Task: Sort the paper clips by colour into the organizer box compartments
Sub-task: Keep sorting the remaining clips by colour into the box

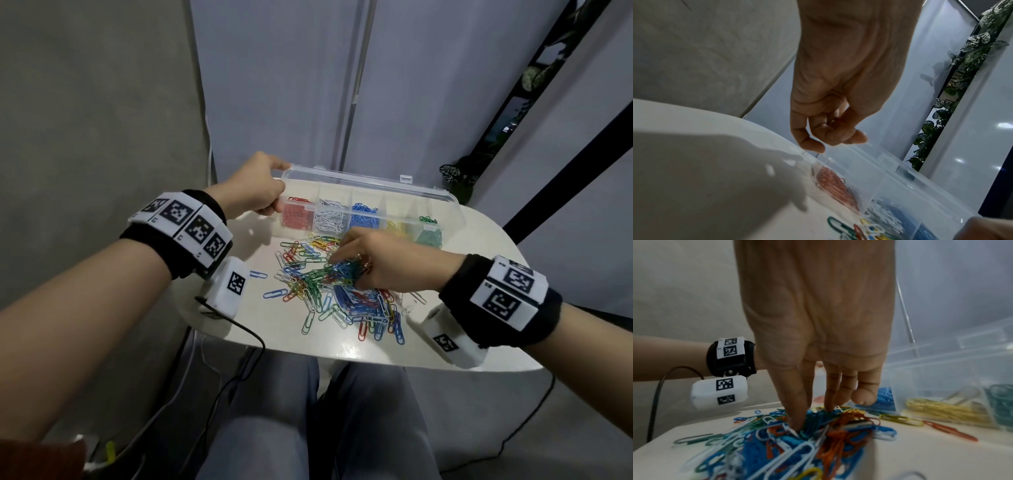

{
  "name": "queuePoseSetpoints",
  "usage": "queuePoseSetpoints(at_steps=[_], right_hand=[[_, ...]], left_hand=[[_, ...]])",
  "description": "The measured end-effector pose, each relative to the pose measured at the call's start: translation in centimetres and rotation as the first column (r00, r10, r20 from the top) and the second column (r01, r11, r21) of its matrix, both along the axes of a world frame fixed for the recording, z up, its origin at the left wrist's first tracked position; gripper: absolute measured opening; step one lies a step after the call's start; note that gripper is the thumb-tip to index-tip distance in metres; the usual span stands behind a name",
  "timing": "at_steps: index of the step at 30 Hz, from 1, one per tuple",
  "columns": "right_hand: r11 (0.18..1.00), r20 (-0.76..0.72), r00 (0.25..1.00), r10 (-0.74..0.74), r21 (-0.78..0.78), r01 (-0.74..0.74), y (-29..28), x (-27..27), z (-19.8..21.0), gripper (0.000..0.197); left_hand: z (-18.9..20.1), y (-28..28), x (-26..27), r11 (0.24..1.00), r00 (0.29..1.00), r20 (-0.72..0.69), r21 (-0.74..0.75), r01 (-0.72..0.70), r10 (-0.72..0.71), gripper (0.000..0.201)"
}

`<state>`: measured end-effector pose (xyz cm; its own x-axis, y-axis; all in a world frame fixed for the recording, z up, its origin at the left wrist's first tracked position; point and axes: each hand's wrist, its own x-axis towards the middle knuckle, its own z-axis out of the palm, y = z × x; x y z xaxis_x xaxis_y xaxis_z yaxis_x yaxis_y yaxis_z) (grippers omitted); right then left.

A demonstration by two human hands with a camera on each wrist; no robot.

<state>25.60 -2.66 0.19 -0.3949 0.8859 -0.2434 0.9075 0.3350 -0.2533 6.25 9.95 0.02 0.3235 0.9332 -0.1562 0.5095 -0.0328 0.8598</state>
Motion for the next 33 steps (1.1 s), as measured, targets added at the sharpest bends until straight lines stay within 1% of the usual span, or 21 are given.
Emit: queuePoseSetpoints(at_steps=[2, 4, 6, 7, 9, 12, 14, 16, 18, 19, 20, 23, 25, 27, 28, 31, 33], right_hand=[[1.000, -0.002, 1.000, 0.008, 0.022, -0.008, 0.3, -0.2, -0.4, 0.041], [0.999, -0.023, 0.999, -0.047, 0.023, 0.047, 0.5, -0.2, -0.5, 0.027], [0.992, -0.096, 0.988, -0.123, 0.021, 0.125, 0.8, 0.2, -0.5, 0.014], [0.985, -0.168, 0.971, -0.168, 0.012, 0.173, 0.9, 0.6, -0.4, 0.010], [0.958, -0.334, 0.901, -0.277, -0.030, 0.284, 1.0, 1.2, -0.2, 0.009], [0.901, -0.519, 0.747, -0.415, -0.120, 0.417, 0.9, 1.9, 0.3, 0.007], [0.872, -0.600, 0.647, -0.471, -0.208, 0.442, 0.7, 2.4, 0.6, 0.008], [0.851, -0.650, 0.565, -0.507, -0.273, 0.449, 0.7, 2.8, 0.9, 0.008], [0.832, -0.668, 0.521, -0.532, -0.297, 0.468, 0.6, 3.2, 1.1, 0.009], [0.830, -0.662, 0.528, -0.532, -0.283, 0.481, 0.5, 3.4, 1.2, 0.009], [0.835, -0.640, 0.566, -0.520, -0.241, 0.494, 0.5, 3.5, 1.2, 0.009], [0.875, -0.487, 0.756, -0.438, -0.040, 0.482, 0.5, 3.6, 0.9, 0.015], [0.899, -0.380, 0.837, -0.394, 0.028, 0.436, 0.4, 2.9, 0.6, 0.015], [0.917, -0.284, 0.884, -0.371, 0.038, 0.396, 0.2, 2.0, 0.3, 0.008], [0.922, -0.245, 0.898, -0.366, 0.032, 0.385, 0.1, 1.6, 0.0, 0.009], [0.931, -0.122, 0.927, -0.355, 0.041, 0.362, 0.2, 0.6, -0.9, 0.020], [0.939, -0.056, 0.940, -0.337, 0.061, 0.340, 0.4, 0.3, -1.0, 0.020]], left_hand=[[0.1, 0.0, 0.0, 1.000, 1.000, 0.002, -0.002, -0.001, 0.001, 0.048], [0.1, 0.0, 0.0, 1.000, 1.000, 0.006, -0.004, -0.001, 0.001, 0.048], [0.1, 0.0, 0.0, 1.000, 1.000, 0.002, -0.003, 0.002, -0.002, 0.048], [0.1, 0.0, 0.0, 1.000, 1.000, 0.000, -0.003, 0.002, -0.002, 0.048], [0.1, 0.0, 0.0, 1.000, 1.000, -0.001, -0.002, 0.002, -0.002, 0.048], [0.0, 0.1, -0.1, 1.000, 1.000, 0.001, -0.006, 0.000, 0.000, 0.050], [0.0, 0.1, -0.1, 1.000, 1.000, -0.001, -0.005, -0.001, 0.001, 0.050], [0.0, 0.1, -0.1, 1.000, 1.000, -0.001, -0.002, -0.003, 0.003, 0.050], [0.0, 0.1, -0.1, 1.000, 1.000, -0.006, 0.000, -0.003, 0.003, 0.050], [0.0, 0.1, -0.1, 1.000, 1.000, -0.007, 0.000, -0.002, 0.002, 0.050], [-0.1, 0.2, -0.1, 1.000, 1.000, -0.007, 0.000, -0.002, 0.002, 0.050], [-0.1, 0.2, -0.1, 1.000, 1.000, -0.014, 0.004, -0.004, 0.004, 0.051], [-0.1, 0.2, -0.1, 1.000, 1.000, -0.015, 0.004, -0.004, 0.004, 0.051], [-0.1, 0.2, -0.1, 1.000, 1.000, -0.019, 0.006, -0.004, 0.004, 0.050], [-0.1, 0.2, -0.1, 1.000, 1.000, -0.021, 0.009, -0.004, 0.004, 0.050], [-0.1, 0.3, -0.1, 1.000, 1.000, -0.022, 0.009, -0.003, 0.003, 0.050], [-0.1, 0.2, -0.1, 1.000, 1.000, -0.019, 0.004, 0.000, 0.000, 0.051]])
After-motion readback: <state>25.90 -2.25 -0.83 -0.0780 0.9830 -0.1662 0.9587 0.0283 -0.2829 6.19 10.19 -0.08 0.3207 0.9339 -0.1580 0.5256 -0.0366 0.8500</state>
